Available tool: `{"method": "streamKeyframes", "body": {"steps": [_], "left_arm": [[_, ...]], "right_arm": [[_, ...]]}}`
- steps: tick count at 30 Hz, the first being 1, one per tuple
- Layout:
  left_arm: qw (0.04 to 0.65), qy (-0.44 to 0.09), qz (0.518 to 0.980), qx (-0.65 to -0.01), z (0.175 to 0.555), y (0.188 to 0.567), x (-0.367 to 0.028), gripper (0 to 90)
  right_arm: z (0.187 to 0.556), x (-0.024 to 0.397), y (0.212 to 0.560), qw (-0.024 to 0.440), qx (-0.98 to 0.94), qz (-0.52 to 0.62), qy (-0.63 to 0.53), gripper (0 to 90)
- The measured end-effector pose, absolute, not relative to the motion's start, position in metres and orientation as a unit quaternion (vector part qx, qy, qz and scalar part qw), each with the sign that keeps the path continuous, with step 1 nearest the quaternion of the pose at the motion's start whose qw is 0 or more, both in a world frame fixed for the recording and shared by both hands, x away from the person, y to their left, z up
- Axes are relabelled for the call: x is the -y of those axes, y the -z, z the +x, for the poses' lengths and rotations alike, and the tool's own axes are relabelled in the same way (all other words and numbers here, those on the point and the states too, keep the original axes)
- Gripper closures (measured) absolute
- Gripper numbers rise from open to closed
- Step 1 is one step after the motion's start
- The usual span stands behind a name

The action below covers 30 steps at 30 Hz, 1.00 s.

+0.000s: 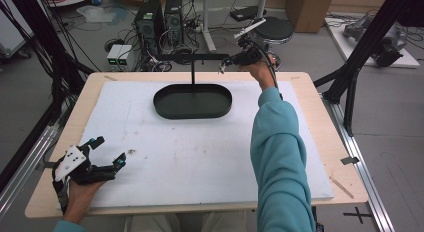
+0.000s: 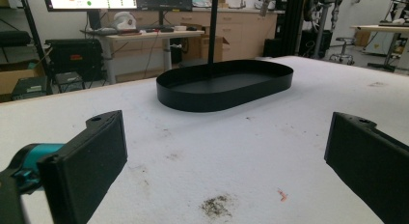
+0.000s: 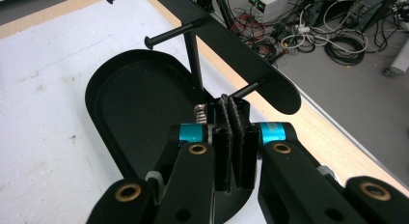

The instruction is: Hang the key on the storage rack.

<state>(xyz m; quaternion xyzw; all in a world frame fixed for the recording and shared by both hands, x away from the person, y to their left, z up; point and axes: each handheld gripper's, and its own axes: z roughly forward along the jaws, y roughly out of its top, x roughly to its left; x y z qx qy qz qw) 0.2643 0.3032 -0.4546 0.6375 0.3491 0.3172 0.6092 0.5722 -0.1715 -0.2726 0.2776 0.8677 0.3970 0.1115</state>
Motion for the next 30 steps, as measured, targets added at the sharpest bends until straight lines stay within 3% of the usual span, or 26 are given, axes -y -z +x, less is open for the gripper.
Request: {"method": "streamKeyframes", "body": {"steps": [17, 21, 25, 27, 30], "left_arm": [[0.609, -0.317, 0.638, -0.349, 0.264, 0.455, -0.303, 1.7], [0.61, -0.317, 0.637, -0.349, 0.264, 0.455, -0.303, 1.7], [0.61, -0.317, 0.637, -0.349, 0.264, 0.455, -0.303, 1.7], [0.609, -0.316, 0.638, -0.349, 0.265, 0.455, -0.303, 1.7], [0.612, -0.31, 0.637, -0.352, 0.266, 0.455, -0.304, 1.7]], "right_arm": [[0.572, 0.173, 0.269, 0.134, -0.861, 0.27, -0.409, 89.1], [0.57, 0.176, 0.269, 0.135, -0.857, 0.276, -0.414, 85.1], [0.566, 0.179, 0.269, 0.148, -0.849, 0.291, -0.416, 71.6], [0.563, 0.179, 0.267, 0.152, -0.841, 0.306, -0.419, 55.2], [0.554, 0.178, 0.264, 0.135, -0.832, 0.33, -0.425, 21.5]]}}
